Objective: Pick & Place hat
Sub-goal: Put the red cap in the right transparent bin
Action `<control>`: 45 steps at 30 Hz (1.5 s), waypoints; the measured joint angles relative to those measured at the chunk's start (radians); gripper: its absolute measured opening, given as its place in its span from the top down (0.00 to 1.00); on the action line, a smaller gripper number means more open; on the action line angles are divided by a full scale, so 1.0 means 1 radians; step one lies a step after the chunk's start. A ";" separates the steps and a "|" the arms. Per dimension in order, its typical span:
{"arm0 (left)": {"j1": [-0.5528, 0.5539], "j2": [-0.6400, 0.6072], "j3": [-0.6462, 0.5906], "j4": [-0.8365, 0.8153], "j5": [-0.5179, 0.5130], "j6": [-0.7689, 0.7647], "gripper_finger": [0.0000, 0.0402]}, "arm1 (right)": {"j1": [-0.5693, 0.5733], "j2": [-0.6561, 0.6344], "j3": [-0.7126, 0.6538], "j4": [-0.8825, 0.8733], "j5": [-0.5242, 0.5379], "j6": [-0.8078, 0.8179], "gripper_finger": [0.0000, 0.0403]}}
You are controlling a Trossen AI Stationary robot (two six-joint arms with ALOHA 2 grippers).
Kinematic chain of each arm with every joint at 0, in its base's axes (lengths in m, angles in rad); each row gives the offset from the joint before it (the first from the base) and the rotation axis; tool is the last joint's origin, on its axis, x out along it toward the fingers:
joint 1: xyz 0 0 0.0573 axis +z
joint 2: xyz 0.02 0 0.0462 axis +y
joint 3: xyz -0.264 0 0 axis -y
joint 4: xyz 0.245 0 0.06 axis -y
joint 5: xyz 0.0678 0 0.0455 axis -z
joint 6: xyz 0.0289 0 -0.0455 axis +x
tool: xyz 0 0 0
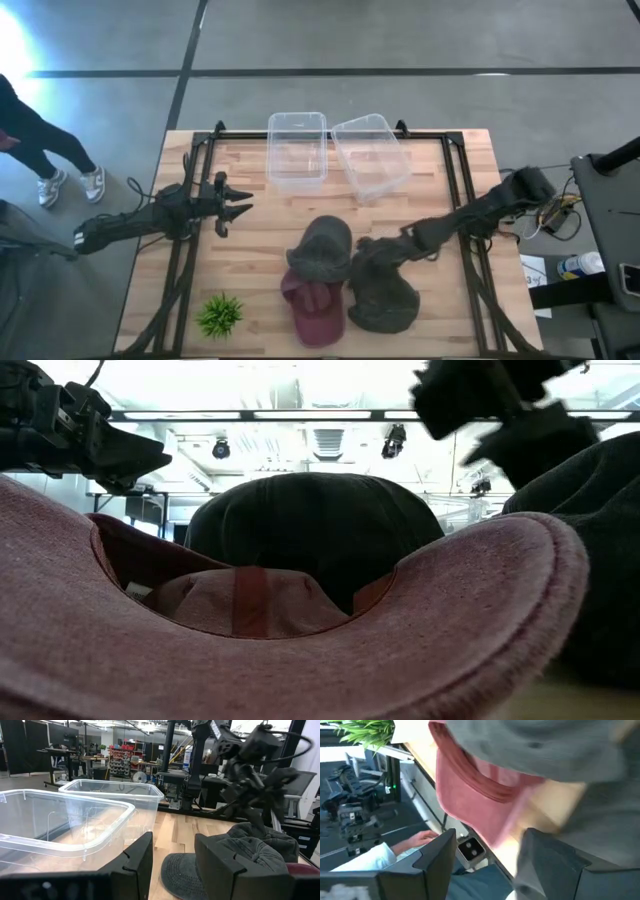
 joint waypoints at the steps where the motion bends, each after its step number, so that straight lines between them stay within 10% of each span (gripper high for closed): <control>1: 0.000 0.000 0.000 0.000 0.000 0.000 0.65 | 0.000 0.034 0.038 -0.013 -0.001 -0.016 0.41; 10: 0.000 0.000 0.000 0.000 0.000 0.000 0.65 | 0.000 0.286 0.259 -0.184 -0.129 -0.081 0.41; 29: 0.000 0.000 0.000 0.000 0.001 0.000 0.65 | 0.005 0.442 0.267 0.009 -0.181 -0.056 0.42; 41: 0.000 0.000 0.000 0.000 0.002 0.000 0.65 | 0.004 0.377 0.263 -0.124 -0.131 -0.143 0.94; 45: 0.000 0.001 0.000 0.000 0.000 0.000 0.65 | 0.001 0.312 0.261 -0.186 -0.125 -0.142 0.96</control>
